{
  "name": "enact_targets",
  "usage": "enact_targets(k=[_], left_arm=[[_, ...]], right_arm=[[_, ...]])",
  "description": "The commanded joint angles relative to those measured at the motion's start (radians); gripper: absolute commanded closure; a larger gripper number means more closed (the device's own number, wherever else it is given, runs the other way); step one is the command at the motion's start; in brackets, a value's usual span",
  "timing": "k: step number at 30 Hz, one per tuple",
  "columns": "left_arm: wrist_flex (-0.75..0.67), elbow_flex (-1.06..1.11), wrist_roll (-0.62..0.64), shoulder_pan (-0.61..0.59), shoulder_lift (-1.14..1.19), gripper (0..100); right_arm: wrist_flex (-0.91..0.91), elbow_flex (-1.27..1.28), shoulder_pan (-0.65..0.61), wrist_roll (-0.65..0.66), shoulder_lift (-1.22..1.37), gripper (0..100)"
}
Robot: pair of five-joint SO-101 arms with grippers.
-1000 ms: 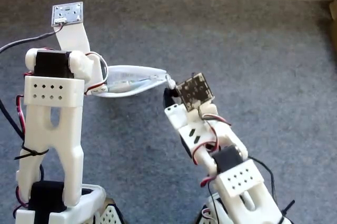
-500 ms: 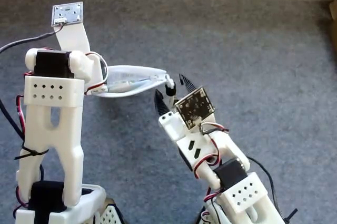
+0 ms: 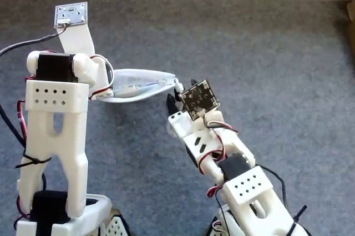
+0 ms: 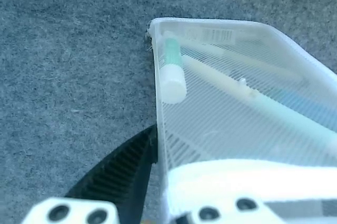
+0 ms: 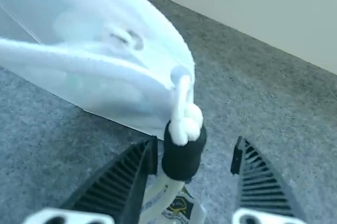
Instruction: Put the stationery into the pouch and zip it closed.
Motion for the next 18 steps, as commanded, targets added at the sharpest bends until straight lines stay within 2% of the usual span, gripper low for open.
enact_targets(k=[1, 10, 18], left_arm=[[0.0, 0.015, -0.005, 0.004, 0.016, 99], [-0.003, 0.015, -0.005, 0.004, 0.016, 99], [-0.005, 0.015, -0.005, 0.004, 0.016, 99]], right_arm=[[-0.027, -0.042, 0.013, -0.008, -0.002, 78.5], [-0.024, -0.03, 0.008, -0.008, -0.183, 78.6], [-0.025, -0.01, 0.008, -0.006, -0.186, 78.6]])
